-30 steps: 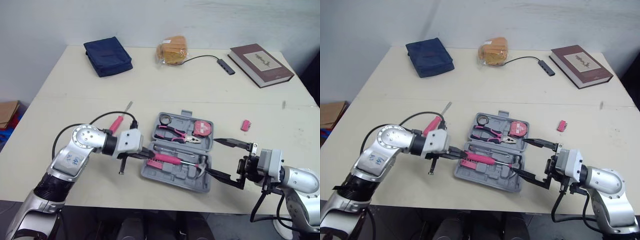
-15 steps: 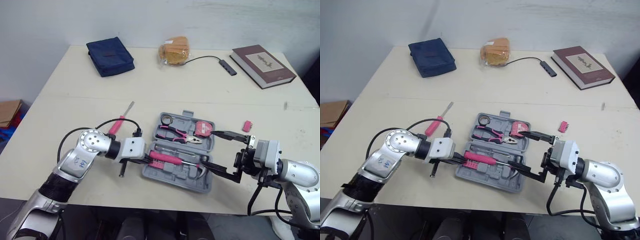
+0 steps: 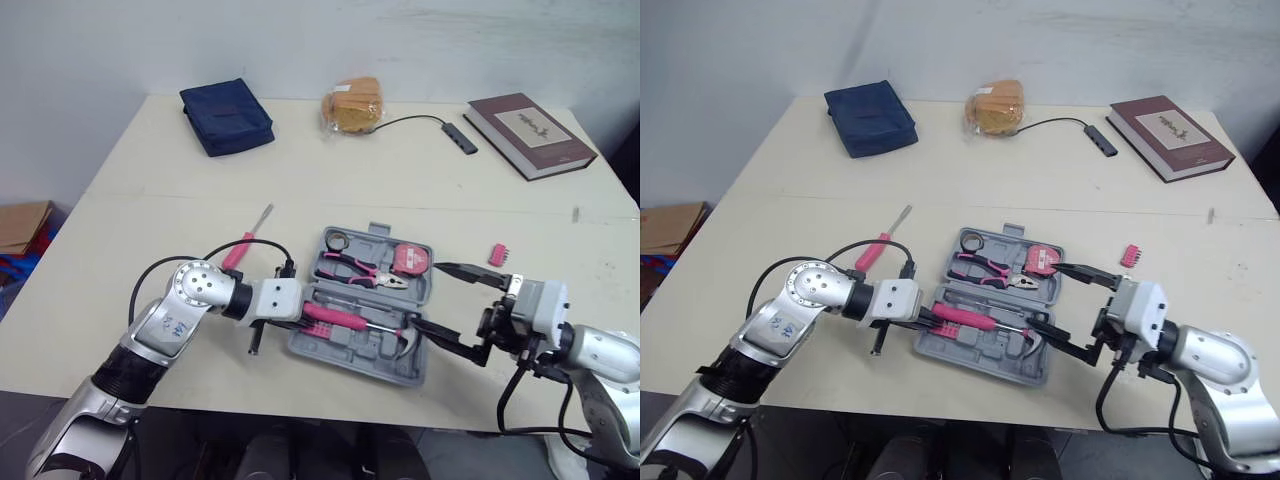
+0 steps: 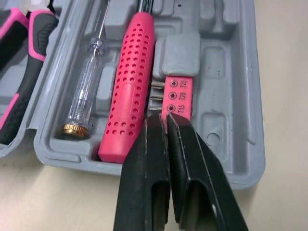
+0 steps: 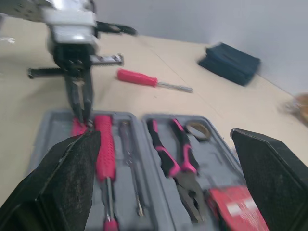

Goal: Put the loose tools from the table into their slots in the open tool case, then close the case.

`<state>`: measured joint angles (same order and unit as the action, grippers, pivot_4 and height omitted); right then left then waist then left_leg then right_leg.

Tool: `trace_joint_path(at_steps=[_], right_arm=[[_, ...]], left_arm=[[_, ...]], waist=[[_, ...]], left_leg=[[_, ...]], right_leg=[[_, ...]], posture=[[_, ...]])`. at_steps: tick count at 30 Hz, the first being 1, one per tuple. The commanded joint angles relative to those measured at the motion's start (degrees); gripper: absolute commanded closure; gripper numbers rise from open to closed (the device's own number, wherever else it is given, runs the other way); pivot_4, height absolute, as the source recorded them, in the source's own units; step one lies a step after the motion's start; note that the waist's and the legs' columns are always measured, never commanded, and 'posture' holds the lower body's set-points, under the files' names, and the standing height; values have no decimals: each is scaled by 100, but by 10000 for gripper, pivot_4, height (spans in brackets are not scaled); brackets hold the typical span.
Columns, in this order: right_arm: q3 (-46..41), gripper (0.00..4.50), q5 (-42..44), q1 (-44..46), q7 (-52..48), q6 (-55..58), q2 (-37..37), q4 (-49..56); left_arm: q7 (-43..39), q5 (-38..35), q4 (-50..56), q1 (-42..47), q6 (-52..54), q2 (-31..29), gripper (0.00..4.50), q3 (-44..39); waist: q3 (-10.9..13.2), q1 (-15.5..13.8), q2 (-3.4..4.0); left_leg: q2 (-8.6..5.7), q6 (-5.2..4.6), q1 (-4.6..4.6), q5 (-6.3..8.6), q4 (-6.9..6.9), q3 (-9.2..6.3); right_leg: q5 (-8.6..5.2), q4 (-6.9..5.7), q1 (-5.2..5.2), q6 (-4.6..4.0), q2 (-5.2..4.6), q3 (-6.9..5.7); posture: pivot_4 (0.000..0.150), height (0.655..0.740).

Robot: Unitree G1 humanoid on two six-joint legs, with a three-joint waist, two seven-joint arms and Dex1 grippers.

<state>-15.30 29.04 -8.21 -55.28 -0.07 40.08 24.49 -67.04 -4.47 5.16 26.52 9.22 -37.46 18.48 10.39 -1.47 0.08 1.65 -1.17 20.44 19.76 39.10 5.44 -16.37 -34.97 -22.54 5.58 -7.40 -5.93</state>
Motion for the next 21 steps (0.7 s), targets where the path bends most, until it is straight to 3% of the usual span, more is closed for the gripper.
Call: trace_joint_path(at_steps=[1, 4, 9, 14, 21], right_arm=[[-1086, 0, -270, -642, 408, -151, -27, -58], [-1686, 0, -875, -1138, 1004, -163, -171, -289], [-2407, 0, -1088, -1652, 1389, -861, -658, -744], [-2977, 0, -1165, -2027, 1847, -1460, -1191, -1593], [-3250, 0, -988, -2266, 2297, -1480, -1541, -2060]], left_arm=[[241, -998, -252, -448, -233, 51, 36539, -1323], [348, -1238, -694, -873, -771, -181, 24221, -2217], [718, -1701, -1719, -1449, -900, -501, 890, -3697], [1108, -1716, -3038, -1877, -1438, -810, 378, -4704], [1625, -1868, -3211, -2343, -1353, -808, 378, -5338]], waist=[[5, 10, -6], [12, 47, -15], [12, 74, -13], [12, 82, -13], [12, 109, -13]], left_leg=[[-1, 5, 4, -3, 0, 1], [4, 10, 14, -6, 0, 3], [3, -7, 7, 8, -14, 5], [4, -4, 6, 18, -19, 6], [0, 31, -2, 27, -82, 6]], right_leg=[[0, -1, -3, 0, 0, -2], [0, -5, -19, 0, 5, -6], [-1, -6, -21, -1, 3, -11], [-1, 1, -22, -1, -3, -2], [-4, 25, -33, -6, -15, 11]], posture=[[1500, 7400], [1500, 7400], [1500, 7400], [1500, 7400], [1500, 7400]])
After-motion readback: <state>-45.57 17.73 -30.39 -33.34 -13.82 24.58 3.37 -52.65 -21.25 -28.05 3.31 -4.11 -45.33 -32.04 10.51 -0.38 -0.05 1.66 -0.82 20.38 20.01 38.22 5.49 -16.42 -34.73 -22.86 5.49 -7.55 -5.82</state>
